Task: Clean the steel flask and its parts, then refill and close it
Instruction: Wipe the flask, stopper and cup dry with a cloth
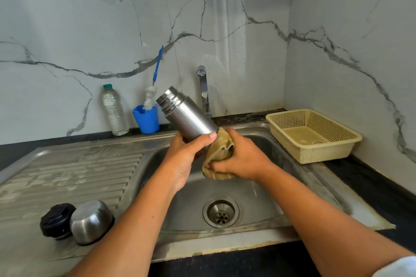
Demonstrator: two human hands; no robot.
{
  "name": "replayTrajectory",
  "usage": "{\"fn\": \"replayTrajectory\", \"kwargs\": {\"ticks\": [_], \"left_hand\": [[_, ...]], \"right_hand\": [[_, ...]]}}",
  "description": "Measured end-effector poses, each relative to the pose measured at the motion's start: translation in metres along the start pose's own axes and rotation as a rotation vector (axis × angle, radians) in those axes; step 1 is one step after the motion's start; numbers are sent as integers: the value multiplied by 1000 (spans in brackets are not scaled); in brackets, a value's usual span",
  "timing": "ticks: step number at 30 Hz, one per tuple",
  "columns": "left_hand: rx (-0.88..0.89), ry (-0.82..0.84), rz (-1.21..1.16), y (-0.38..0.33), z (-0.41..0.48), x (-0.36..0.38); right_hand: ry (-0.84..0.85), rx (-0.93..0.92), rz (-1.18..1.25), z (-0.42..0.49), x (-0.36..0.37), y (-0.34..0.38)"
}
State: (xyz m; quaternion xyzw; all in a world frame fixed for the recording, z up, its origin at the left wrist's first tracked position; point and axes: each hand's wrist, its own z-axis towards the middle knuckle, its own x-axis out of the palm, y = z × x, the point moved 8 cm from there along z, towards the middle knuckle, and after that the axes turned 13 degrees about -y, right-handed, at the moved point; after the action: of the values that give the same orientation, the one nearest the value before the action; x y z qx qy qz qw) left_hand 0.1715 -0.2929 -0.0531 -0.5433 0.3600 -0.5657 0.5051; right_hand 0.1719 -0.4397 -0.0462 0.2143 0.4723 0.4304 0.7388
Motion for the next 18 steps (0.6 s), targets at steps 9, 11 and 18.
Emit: {"fn": "replayTrajectory", "kwargs": {"ticks": [9,11,18], "left_hand": [[-84,219,-138,-9,-5,12],[-91,249,-207,-13,-4,12],[-98,40,-287,-20,1,6]], "right_hand": [[534,443,842,-26,15,-7],[635,435,914,-30,20,-3],[460,387,614,-29,25,2]]}}
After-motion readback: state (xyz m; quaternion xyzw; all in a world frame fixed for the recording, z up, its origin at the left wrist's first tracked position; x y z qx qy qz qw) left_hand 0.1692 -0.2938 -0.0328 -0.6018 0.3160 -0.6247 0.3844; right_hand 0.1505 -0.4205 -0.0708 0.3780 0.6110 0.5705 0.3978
